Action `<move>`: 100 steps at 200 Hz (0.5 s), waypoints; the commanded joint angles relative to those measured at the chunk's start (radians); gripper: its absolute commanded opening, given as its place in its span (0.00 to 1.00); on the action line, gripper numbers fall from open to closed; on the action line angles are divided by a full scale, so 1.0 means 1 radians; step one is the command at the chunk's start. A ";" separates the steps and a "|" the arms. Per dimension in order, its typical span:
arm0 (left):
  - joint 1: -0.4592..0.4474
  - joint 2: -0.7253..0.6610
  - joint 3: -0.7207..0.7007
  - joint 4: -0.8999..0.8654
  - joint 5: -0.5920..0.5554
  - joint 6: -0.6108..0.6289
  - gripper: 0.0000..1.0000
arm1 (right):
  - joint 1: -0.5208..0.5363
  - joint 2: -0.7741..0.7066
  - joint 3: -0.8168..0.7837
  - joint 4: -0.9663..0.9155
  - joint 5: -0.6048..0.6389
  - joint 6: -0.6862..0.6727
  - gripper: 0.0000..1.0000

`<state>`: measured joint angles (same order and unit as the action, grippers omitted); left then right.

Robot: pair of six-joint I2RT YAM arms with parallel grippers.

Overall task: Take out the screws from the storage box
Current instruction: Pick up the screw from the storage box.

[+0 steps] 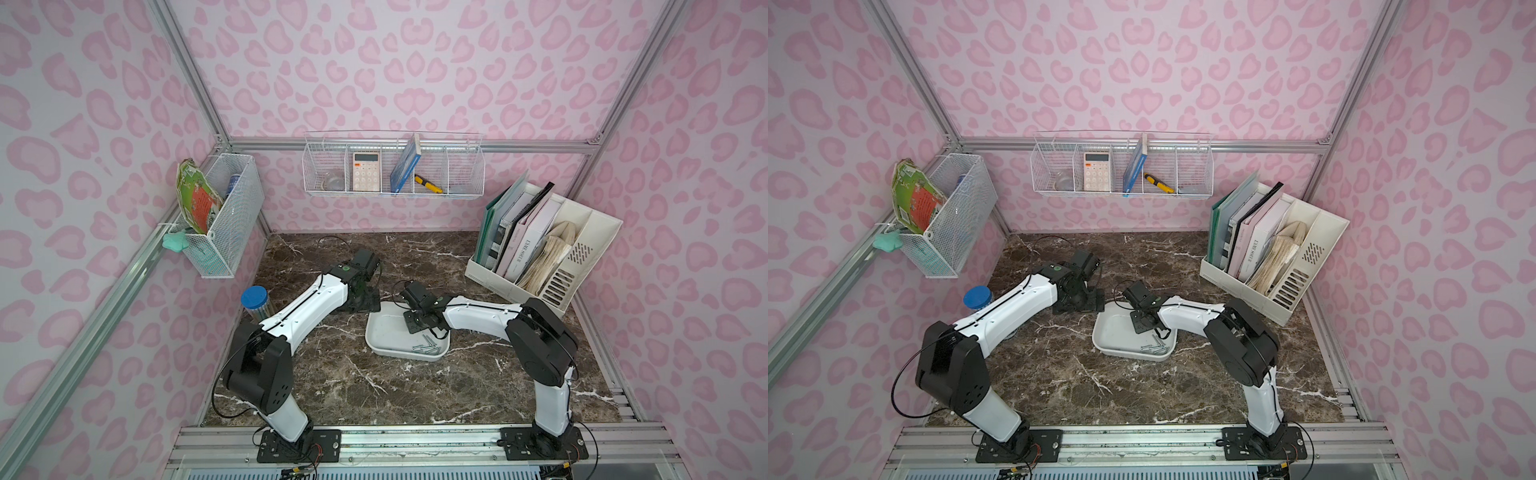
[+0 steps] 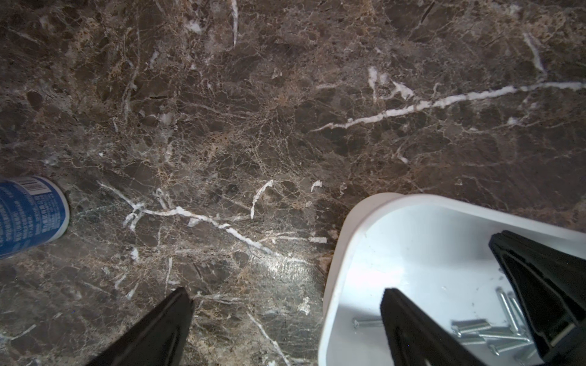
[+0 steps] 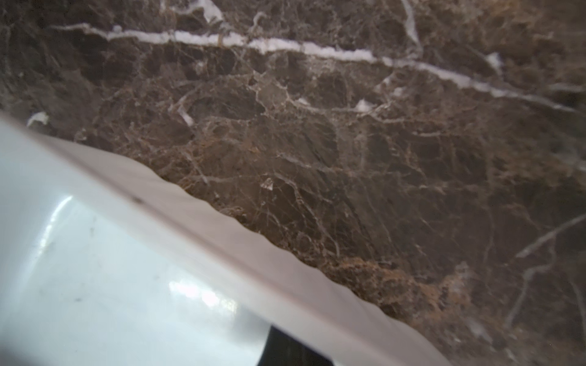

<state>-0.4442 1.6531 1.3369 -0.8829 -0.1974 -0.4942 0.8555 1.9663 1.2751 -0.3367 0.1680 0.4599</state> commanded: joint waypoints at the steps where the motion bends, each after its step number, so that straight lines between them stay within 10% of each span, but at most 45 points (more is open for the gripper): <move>1: 0.000 0.003 -0.001 -0.008 0.005 0.002 0.97 | -0.002 0.004 -0.004 -0.005 -0.037 -0.033 0.08; 100: -0.001 -0.025 -0.020 0.023 0.023 0.009 0.97 | -0.002 0.020 -0.016 -0.043 -0.041 -0.037 0.29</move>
<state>-0.4446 1.6466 1.3251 -0.8707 -0.1852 -0.4938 0.8536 1.9808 1.2701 -0.3286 0.1379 0.4217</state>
